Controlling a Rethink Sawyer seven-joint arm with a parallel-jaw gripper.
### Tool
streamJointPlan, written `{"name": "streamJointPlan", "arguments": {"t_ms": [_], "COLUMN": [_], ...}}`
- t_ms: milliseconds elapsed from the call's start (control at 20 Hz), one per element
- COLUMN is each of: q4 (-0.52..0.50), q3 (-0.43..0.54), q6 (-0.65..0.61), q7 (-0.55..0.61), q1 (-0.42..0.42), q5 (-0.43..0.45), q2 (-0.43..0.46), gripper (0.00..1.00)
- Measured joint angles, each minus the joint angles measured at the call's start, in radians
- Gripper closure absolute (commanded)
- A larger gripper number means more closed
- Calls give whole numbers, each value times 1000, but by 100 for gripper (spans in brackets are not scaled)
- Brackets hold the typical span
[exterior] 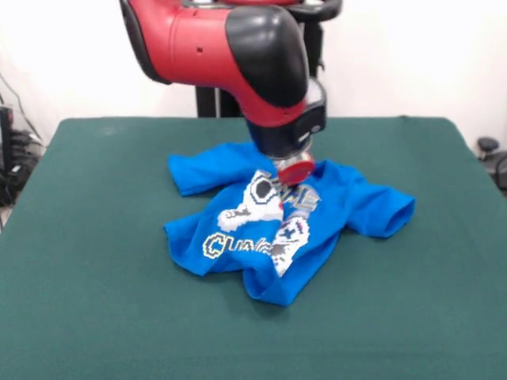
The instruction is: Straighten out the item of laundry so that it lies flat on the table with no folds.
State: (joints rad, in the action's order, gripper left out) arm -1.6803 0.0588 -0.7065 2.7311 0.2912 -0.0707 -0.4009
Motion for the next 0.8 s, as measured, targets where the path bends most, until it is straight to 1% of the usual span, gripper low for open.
{"name": "streamJointPlan", "arguments": {"t_ms": [100, 250, 400, 500, 700, 750, 800], "q4": [-29, -46, -44, -34, -6, -3, 17], "q3": [11, 10, 2, -14, -52, -57, -80], "q6": [-99, -240, -313, -399, -429, -428, -428], "q7": [0, 0, 1, 6, 19, 20, 23], "q1": [-9, -41, -69, -119, -199, -207, -241], "q5": [-62, -120, -138, -148, -148, -148, -147], "q2": [-23, -46, -51, -44, -2, 4, 31], "gripper": [100, 100, 100, 100, 100, 100, 100]}}
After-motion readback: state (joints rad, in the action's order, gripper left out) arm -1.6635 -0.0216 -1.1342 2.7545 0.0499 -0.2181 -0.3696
